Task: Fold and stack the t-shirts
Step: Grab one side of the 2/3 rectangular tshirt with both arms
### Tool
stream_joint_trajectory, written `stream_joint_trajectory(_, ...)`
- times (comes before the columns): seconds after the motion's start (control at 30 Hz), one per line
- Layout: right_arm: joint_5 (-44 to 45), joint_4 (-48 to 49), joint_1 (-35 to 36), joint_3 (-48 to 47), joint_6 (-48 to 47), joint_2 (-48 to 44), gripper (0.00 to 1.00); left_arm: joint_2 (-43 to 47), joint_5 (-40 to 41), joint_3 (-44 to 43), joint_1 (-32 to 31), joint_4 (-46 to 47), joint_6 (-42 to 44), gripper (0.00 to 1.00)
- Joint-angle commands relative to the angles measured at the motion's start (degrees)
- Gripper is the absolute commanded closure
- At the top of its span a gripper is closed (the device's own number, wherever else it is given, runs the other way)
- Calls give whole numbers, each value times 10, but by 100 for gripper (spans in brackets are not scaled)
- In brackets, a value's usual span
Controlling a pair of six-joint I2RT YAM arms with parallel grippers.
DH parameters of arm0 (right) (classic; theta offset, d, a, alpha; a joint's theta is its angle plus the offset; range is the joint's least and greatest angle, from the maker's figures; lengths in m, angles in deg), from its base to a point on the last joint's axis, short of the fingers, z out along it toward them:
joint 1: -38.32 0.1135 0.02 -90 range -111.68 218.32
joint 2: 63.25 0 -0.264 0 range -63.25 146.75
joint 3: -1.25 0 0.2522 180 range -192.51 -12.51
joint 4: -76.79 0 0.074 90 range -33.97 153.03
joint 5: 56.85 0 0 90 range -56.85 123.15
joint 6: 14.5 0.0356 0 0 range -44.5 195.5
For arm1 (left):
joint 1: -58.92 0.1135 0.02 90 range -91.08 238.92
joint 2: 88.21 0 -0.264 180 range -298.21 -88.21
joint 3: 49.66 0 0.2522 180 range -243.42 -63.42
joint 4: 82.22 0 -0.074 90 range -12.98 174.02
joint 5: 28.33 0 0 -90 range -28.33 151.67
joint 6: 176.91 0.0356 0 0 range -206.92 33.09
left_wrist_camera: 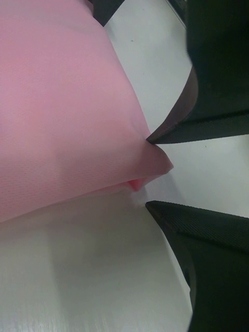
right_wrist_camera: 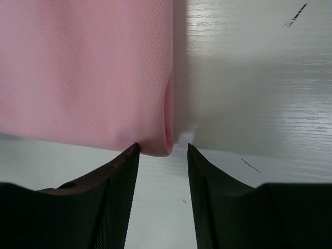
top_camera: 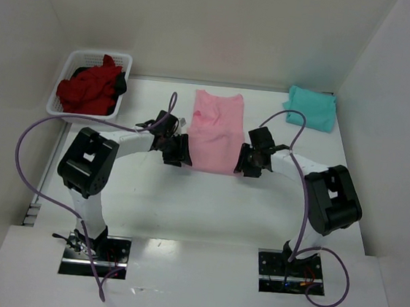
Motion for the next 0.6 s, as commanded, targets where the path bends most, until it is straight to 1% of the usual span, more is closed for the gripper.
stream_joint_trajectory(0.0, 3, 28, 3, 1, 3, 6, 53, -5, 2, -18, 2, 13, -3, 45)
stream_joint_trajectory(0.07, 3, 28, 3, 1, 3, 8, 55, -5, 2, -18, 2, 19, -3, 48)
stream_joint_trajectory(0.1, 3, 28, 3, 1, 3, 13, 59, -6, 2, -18, 2, 19, -3, 50)
stream_joint_trajectory(0.2, 3, 34, 3, 1, 4, 18, 69, -15, 2, -18, 2, 20, -3, 58)
stream_joint_trajectory(0.33, -4, 39, 3, 1, 10, 23, 79, -16, 2, -18, 2, 31, -3, 71)
stream_joint_trajectory(0.37, -8, 39, 3, 1, 14, 23, 82, -14, 2, -18, 2, 36, -3, 75)
stream_joint_trajectory(0.4, -8, 39, 3, 1, 14, 24, 88, -10, 2, -18, 2, 38, -3, 80)
stream_joint_trajectory(0.43, -8, 39, 3, 1, 14, 28, 95, -10, 2, -18, 2, 42, -3, 88)
stream_joint_trajectory(0.47, -8, 39, 3, 1, 14, 28, 99, -10, 3, -18, 2, 42, -4, 94)
stream_joint_trajectory(0.5, -8, 39, 3, 1, 14, 28, 100, -10, 7, -18, 2, 42, -9, 99)
stream_joint_trajectory(0.57, -13, 39, 3, 1, 14, 27, 100, -10, 8, -17, 2, 41, -9, 100)
